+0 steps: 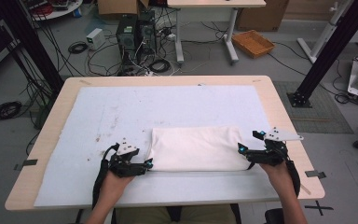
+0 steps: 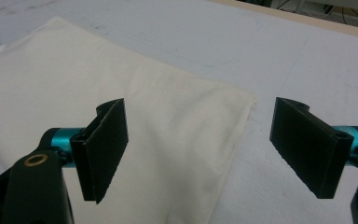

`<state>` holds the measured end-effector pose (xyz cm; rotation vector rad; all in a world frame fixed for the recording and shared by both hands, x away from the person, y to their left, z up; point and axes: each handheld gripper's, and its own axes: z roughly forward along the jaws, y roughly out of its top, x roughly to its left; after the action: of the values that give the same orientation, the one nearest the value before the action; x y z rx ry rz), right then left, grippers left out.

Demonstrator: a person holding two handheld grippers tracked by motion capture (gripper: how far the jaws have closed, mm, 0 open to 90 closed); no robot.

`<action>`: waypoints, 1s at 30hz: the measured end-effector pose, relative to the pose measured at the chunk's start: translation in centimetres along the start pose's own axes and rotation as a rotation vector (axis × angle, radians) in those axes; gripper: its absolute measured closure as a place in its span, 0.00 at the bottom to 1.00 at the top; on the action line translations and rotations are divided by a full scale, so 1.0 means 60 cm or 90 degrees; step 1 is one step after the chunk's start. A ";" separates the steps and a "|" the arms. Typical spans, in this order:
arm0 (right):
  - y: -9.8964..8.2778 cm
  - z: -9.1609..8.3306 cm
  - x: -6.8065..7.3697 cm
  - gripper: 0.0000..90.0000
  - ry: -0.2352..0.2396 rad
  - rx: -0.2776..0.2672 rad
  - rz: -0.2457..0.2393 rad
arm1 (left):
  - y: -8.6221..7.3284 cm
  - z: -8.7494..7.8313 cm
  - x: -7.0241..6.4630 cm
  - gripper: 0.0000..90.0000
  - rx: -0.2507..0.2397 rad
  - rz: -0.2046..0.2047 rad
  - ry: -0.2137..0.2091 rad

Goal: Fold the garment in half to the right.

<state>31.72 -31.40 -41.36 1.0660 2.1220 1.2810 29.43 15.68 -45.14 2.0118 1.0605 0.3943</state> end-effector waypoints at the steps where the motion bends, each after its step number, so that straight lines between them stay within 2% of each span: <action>1: 0.000 0.000 0.000 0.21 0.000 0.000 0.001 | -0.001 0.001 -0.001 0.39 0.002 0.001 0.001; 3: 0.003 0.001 0.001 0.21 0.003 -0.003 -0.002 | -0.001 -0.002 -0.003 0.44 -0.002 0.000 0.003; 4: 0.005 0.002 0.002 0.21 0.005 -0.003 -0.002 | -0.003 -0.002 -0.005 0.51 -0.001 0.004 -0.001; 6: 0.015 0.005 0.011 0.21 0.013 -0.009 -0.012 | -0.003 -0.002 -0.013 0.62 0.004 0.034 0.012; 8: 0.027 0.010 0.023 0.21 0.025 -0.013 -0.025 | -0.004 -0.001 -0.017 0.71 0.002 0.023 0.014; 9: 0.036 0.015 0.032 0.21 0.036 -0.014 -0.034 | -0.004 -0.002 -0.017 0.72 0.003 0.024 0.017; 15: 0.068 0.052 0.073 0.21 0.081 -0.007 -0.069 | -0.005 -0.003 -0.013 0.85 -0.002 -0.014 0.029; 16: 0.072 0.056 0.077 0.21 0.084 -0.007 -0.072 | -0.005 -0.002 -0.013 0.87 -0.005 -0.021 0.019; 17: 0.077 0.061 0.081 0.21 0.087 -0.010 -0.075 | -0.005 -0.003 -0.014 0.95 -0.004 -0.024 0.018; 18: 0.077 0.061 0.081 0.21 0.087 -0.010 -0.075 | -0.005 -0.003 -0.014 0.95 -0.004 -0.024 0.018; 19: 0.090 0.071 0.086 0.21 0.093 -0.010 -0.078 | -0.005 -0.003 -0.017 0.95 -0.005 -0.017 0.023; 20: 0.098 0.077 0.088 0.21 0.095 -0.005 -0.081 | -0.005 -0.003 -0.021 0.95 -0.003 -0.003 0.032; 22: 0.104 0.081 0.090 0.21 0.098 -0.001 -0.083 | -0.005 -0.002 -0.022 0.95 -0.004 0.000 0.033; 23: 0.124 0.093 0.095 0.21 0.104 0.006 -0.090 | -0.005 -0.002 -0.021 0.95 -0.005 -0.007 0.030; 25: 0.144 0.104 0.103 0.21 0.105 0.011 -0.091 | -0.005 -0.002 -0.019 0.95 -0.006 -0.011 0.026; 28: 0.173 0.129 0.120 0.21 0.113 0.017 -0.099 | -0.005 -0.003 -0.020 0.95 -0.005 -0.008 0.028; 30: 0.189 0.150 0.132 0.21 0.115 0.024 -0.115 | -0.006 -0.002 -0.020 0.95 -0.006 -0.007 0.027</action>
<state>37.56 -17.12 -35.47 0.7776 2.3234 1.2970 28.46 14.93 -45.20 1.9958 1.0941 0.4370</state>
